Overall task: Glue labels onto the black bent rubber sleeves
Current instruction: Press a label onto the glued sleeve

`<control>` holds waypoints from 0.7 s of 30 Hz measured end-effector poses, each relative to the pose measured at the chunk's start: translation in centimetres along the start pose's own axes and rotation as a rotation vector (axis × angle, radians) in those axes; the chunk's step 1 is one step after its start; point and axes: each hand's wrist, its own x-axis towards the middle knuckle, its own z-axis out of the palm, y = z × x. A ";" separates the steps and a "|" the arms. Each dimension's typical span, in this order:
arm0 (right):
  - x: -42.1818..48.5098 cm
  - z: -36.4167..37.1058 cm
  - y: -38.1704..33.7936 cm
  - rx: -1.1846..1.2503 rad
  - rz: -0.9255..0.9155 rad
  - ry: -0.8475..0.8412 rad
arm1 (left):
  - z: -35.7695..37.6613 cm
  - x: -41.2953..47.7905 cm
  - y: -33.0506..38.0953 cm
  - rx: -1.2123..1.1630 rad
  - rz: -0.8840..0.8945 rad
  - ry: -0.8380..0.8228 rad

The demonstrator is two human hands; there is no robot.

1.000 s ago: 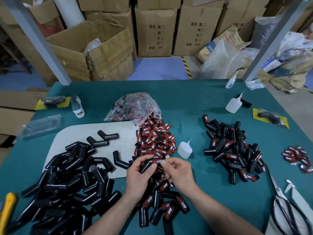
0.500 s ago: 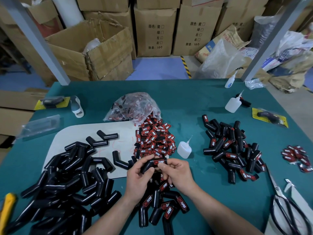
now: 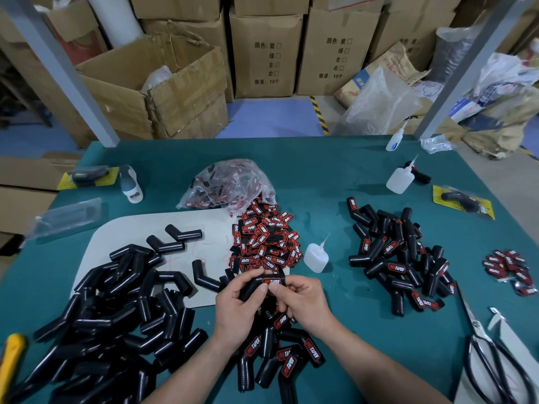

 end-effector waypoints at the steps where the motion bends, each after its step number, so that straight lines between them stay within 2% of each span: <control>1: 0.0 0.0 0.0 0.005 -0.001 -0.002 | 0.0 0.0 0.1 0.001 -0.001 0.006; 5: 0.1 0.0 -0.4 0.043 -0.019 -0.039 | 0.1 0.0 0.2 0.013 0.002 0.032; 10: 0.1 0.0 -0.6 0.089 -0.021 0.016 | -0.1 0.3 0.1 -0.008 -0.017 0.052; 21: 0.0 0.0 -0.7 0.081 -0.027 -0.038 | 0.0 -0.4 0.6 0.021 0.132 -0.026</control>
